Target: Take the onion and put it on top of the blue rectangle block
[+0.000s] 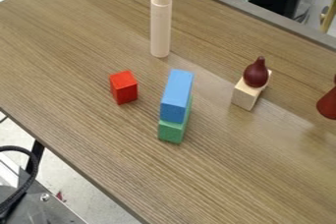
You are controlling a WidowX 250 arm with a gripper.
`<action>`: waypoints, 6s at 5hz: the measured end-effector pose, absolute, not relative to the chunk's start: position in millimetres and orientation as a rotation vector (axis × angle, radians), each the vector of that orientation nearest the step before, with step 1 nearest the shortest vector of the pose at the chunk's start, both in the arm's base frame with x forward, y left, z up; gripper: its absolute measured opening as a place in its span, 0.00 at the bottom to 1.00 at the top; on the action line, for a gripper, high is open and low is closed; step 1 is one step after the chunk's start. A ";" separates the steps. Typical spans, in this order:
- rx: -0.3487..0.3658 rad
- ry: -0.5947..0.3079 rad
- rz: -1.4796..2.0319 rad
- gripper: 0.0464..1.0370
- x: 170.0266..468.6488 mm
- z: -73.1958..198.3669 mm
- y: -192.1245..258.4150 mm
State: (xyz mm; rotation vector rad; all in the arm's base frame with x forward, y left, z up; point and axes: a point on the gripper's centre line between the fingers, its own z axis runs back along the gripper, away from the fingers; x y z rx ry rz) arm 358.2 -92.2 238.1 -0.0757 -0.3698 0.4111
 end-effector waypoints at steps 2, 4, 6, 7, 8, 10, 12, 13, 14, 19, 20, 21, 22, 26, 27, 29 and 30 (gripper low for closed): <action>-0.048 -0.271 0.394 0.96 355.9 205.0 -96.0; 0.010 -0.157 0.331 0.96 365.3 159.2 -104.2; -0.021 0.001 0.189 0.96 373.8 125.5 -95.0; -0.057 0.045 0.133 0.96 372.8 123.1 -83.2; -0.096 0.048 0.093 0.96 375.8 123.6 -68.7; -0.138 0.063 0.069 0.96 370.3 102.8 -62.4; -0.099 0.058 0.067 0.96 354.2 78.1 -68.6; -0.080 0.034 0.038 0.96 351.9 74.3 -81.0; -0.069 0.013 0.030 0.96 352.7 71.6 -86.1; -0.055 -0.006 0.053 0.96 348.2 44.9 -87.7; -0.054 -0.009 0.057 0.96 348.1 41.8 -86.8; -0.034 -0.026 0.057 0.96 348.2 41.3 -85.2; 0.030 -0.074 0.057 0.96 348.4 41.7 -84.3; 0.026 -0.083 0.097 0.56 348.1 39.7 -84.7; 0.022 -0.082 0.100 0.56 347.5 39.0 -85.2; -0.034 -0.103 0.331 0.56 323.8 61.4 -83.5; -0.069 -0.128 0.472 0.56 307.2 96.2 -81.0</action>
